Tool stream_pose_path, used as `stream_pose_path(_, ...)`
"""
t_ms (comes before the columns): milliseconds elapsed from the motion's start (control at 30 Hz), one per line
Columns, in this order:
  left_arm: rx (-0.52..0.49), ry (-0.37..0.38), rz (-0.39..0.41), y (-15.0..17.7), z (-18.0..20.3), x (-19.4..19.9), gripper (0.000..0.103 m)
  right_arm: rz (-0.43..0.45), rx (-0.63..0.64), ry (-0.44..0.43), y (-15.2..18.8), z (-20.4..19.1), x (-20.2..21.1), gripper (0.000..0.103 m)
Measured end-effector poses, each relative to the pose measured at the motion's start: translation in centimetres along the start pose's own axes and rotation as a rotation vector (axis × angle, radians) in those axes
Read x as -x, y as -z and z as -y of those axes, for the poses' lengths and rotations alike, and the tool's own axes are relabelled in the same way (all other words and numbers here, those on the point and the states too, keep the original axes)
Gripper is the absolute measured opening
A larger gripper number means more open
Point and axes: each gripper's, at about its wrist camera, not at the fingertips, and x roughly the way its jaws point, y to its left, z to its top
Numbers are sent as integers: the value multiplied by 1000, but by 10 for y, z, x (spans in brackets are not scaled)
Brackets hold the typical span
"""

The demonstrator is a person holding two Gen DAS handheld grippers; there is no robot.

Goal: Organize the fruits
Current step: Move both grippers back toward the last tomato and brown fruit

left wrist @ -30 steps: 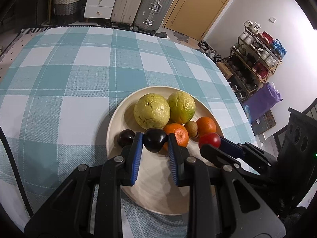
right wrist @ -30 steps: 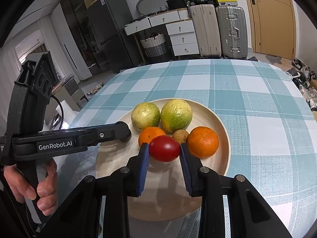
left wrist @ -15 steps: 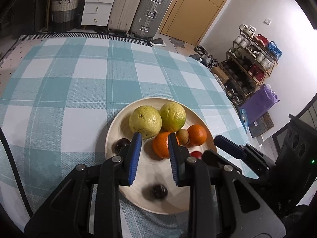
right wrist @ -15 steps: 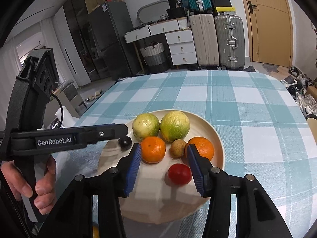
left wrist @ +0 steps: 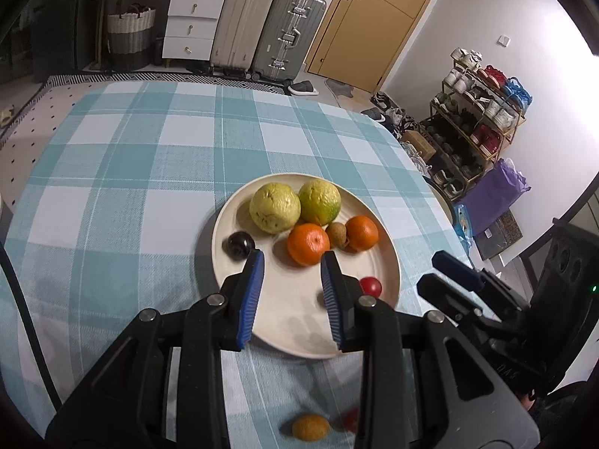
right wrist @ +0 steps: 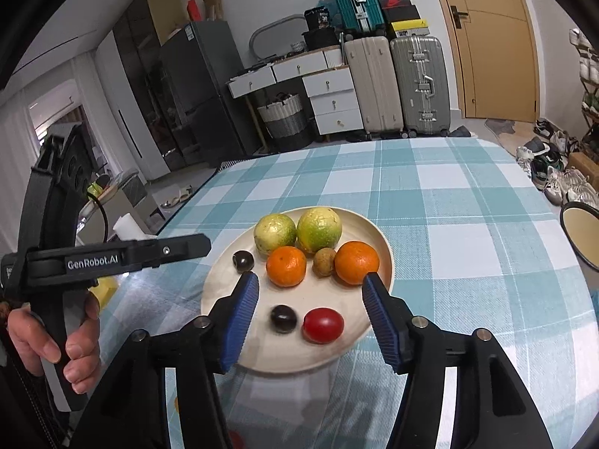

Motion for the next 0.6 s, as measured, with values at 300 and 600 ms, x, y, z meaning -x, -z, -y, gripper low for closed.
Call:
stream_pose_path(300,-16,-48,-5,33,11,18,27,9,8,-29,15,-12,22,60)
stream_pose_path(600,-31,-107,-33,64,23,25,41,36,11,-67,29,-23,43,75)
